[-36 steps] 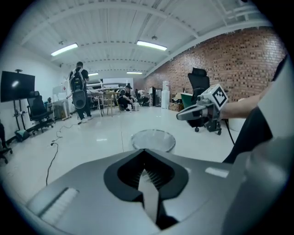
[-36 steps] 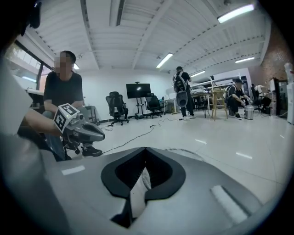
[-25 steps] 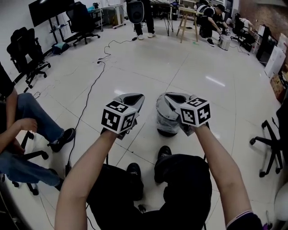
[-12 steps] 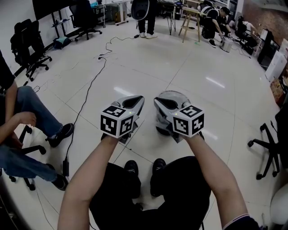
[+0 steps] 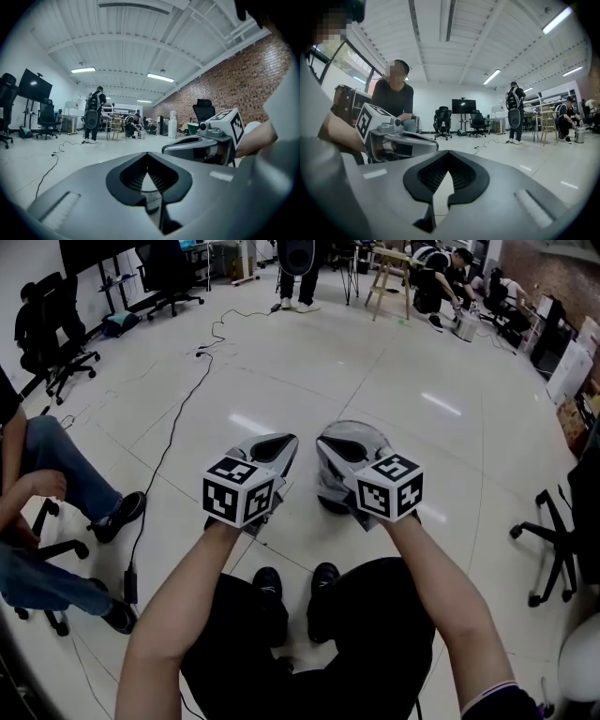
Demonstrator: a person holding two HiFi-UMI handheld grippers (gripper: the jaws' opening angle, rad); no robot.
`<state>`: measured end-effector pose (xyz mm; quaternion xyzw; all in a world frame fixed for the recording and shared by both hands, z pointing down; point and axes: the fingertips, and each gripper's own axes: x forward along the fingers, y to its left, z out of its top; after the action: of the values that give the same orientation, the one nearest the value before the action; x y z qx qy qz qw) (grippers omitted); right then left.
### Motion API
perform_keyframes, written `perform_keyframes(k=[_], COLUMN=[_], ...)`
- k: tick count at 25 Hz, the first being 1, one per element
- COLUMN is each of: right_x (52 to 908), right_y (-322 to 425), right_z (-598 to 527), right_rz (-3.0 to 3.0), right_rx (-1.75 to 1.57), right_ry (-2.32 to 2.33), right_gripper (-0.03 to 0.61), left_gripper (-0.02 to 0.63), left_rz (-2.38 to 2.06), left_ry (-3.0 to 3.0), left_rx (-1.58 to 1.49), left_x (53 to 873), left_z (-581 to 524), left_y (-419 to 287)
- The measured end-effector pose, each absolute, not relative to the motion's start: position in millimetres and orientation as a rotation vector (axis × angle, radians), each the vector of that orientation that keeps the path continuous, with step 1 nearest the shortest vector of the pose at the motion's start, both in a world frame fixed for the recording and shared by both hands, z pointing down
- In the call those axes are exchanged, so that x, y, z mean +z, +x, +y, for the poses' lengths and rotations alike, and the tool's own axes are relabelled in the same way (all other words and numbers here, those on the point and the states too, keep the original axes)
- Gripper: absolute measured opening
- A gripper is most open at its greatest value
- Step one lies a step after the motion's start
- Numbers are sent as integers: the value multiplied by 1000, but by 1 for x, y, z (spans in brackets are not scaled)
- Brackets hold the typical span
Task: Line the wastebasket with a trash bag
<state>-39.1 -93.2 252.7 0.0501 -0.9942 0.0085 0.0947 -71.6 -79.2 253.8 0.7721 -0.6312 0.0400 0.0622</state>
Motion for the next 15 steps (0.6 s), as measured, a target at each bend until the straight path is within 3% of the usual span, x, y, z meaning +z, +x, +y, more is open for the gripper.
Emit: perform_keyframes(k=[15], right_x=[253], right_y=[-37], right_z=[-93], right_rz=[-2947], right_rx=[12], right_ry=[160], right_gripper=[0], left_gripper=[12], left_rz=[-1898], left_ry=[2333], left_rx=[129], left_x=[258], left_z=[-80], left_y=[-70])
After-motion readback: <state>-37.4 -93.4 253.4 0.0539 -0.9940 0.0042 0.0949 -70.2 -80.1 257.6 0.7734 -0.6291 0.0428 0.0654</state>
